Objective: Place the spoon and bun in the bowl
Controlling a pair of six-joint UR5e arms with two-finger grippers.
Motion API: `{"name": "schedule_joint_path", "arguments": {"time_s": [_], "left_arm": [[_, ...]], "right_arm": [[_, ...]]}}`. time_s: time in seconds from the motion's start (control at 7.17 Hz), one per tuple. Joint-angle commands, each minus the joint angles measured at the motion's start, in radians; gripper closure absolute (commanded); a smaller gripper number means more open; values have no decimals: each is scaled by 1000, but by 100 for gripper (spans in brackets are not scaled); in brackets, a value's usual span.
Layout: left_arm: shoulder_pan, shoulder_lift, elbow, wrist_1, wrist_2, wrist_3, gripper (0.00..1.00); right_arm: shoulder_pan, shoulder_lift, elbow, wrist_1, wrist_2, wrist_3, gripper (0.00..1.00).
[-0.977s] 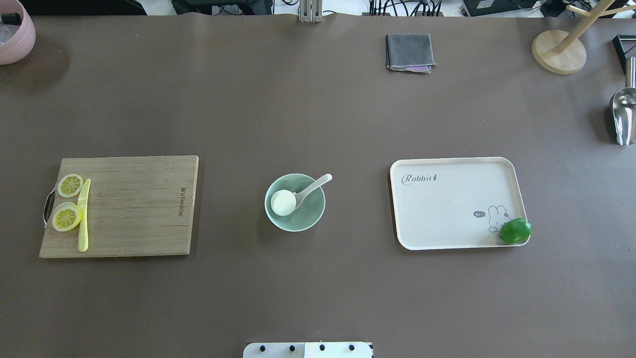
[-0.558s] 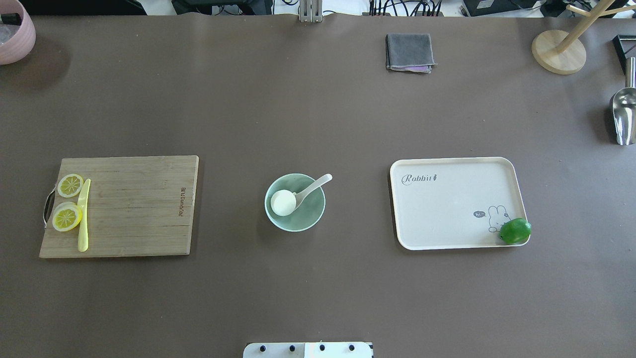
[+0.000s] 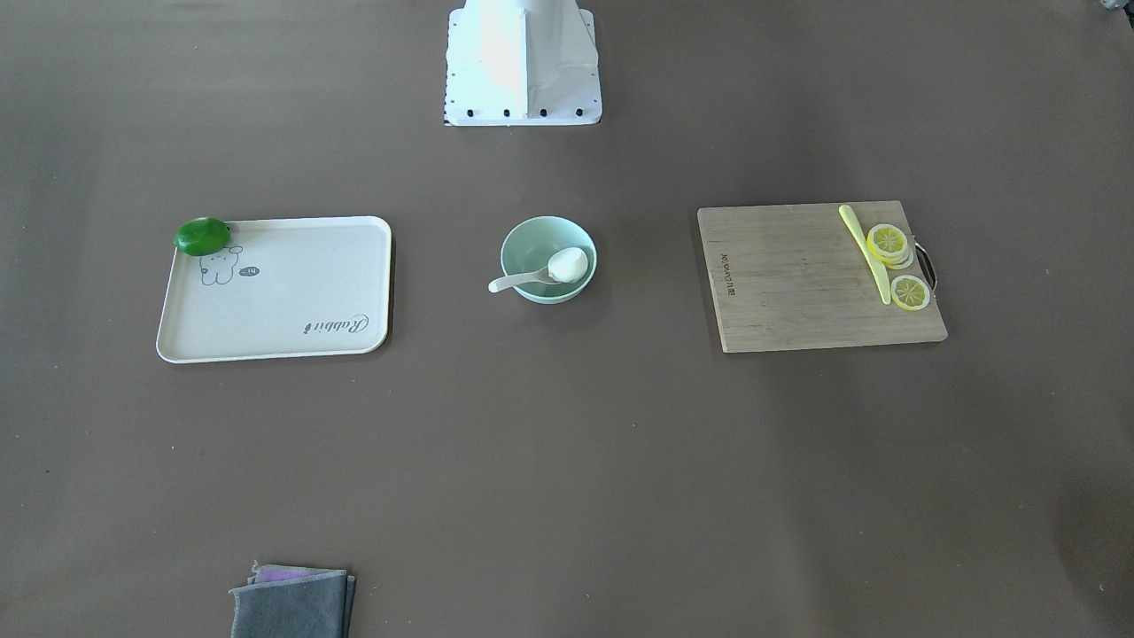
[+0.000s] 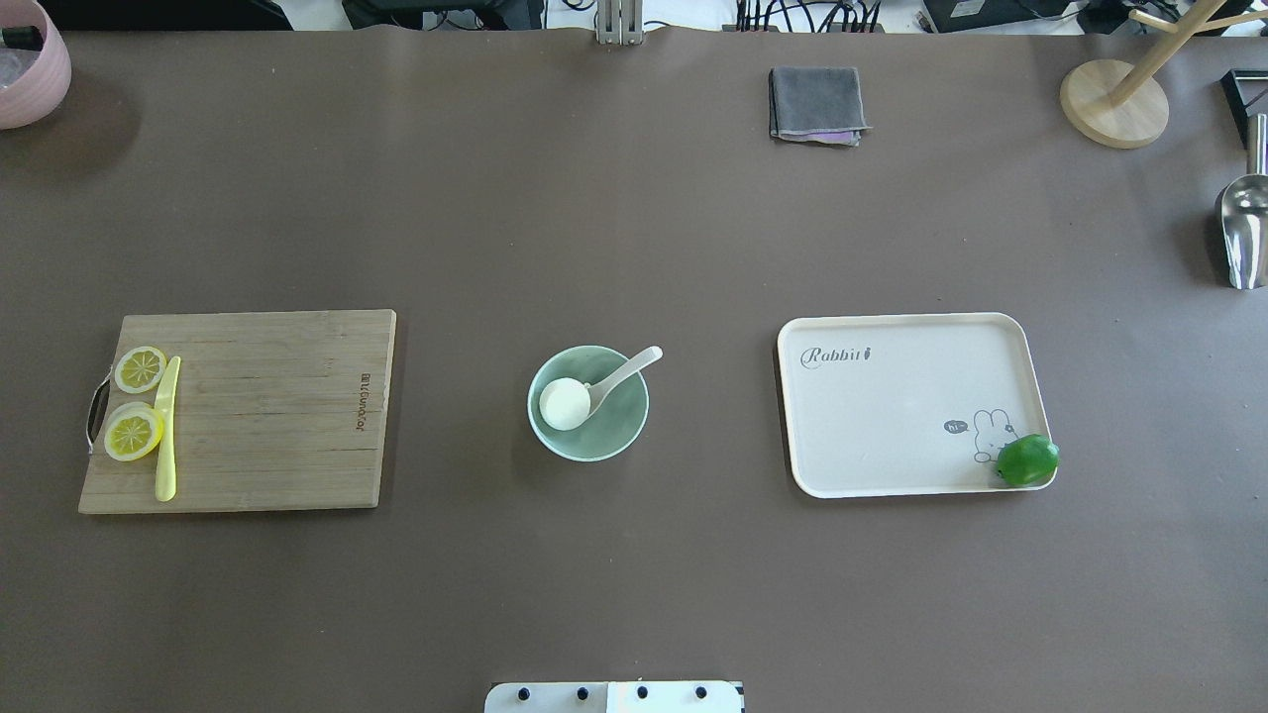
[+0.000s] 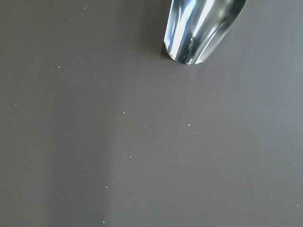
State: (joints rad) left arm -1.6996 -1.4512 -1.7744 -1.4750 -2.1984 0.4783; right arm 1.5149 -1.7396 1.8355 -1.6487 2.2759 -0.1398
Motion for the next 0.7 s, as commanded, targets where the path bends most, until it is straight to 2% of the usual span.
{"name": "schedule_joint_path", "arguments": {"time_s": [0.0,0.56], "left_arm": [[0,0,1,1,-1,-1,0],[0,2,-8,1,-7,0,0]], "right_arm": [[-2,2,1,0,-1,-1,0],[-10,2,2,1,4,-3,0]]}}
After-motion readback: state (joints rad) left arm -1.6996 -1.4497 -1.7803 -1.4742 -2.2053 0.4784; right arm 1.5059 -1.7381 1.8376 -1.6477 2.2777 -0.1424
